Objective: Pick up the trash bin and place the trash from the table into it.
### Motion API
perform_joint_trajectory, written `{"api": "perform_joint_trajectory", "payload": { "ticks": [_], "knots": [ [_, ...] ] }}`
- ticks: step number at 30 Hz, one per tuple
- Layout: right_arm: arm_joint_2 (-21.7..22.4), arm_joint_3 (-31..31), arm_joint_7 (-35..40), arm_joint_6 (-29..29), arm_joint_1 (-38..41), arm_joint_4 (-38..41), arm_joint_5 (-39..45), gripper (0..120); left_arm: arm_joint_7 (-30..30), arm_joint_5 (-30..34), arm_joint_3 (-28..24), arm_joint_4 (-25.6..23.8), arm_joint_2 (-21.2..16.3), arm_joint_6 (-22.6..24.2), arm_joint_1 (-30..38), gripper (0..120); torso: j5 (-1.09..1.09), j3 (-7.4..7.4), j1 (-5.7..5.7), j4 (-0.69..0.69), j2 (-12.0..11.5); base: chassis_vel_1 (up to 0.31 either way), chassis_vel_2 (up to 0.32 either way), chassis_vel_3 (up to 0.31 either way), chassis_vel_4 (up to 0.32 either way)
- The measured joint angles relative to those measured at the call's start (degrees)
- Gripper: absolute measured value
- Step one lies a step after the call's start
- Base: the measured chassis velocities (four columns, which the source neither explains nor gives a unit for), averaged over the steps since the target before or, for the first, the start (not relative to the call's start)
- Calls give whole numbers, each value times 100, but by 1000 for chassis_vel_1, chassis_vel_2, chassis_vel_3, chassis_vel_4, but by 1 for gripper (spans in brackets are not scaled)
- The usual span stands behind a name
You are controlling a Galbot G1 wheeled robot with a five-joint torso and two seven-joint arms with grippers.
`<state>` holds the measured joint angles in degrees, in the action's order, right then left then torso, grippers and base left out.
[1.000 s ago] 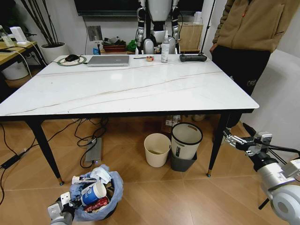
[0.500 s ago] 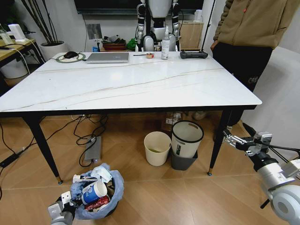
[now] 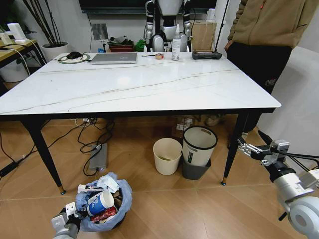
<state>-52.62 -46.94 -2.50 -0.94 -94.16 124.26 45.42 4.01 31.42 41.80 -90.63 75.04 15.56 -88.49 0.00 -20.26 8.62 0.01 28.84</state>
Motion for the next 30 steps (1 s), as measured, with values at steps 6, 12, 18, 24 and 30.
{"api": "perform_joint_trajectory", "payload": {
  "ticks": [6,12,18,24,30],
  "knots": [
    [0,0,0,0,0,0,0,100,4,-4,3,29,5,0,23,0,0,94,-43,0,-136,0,0,0,0],
    [0,0,0,0,0,0,0,100,7,-15,-5,33,11,2,25,0,1,144,-73,0,-217,0,0,0,0],
    [0,0,0,0,0,0,0,100,10,-36,-17,62,29,4,39,0,0,264,-132,0,-394,0,0,0,0],
    [0,0,0,0,0,0,0,100,12,-42,-5,92,16,6,44,0,0,367,-186,0,-552,0,0,0,0],
    [0,0,0,0,0,0,0,100,9,-56,-3,101,15,6,43,0,0,459,-241,0,-698,0,0,0,0]
  ]
}}
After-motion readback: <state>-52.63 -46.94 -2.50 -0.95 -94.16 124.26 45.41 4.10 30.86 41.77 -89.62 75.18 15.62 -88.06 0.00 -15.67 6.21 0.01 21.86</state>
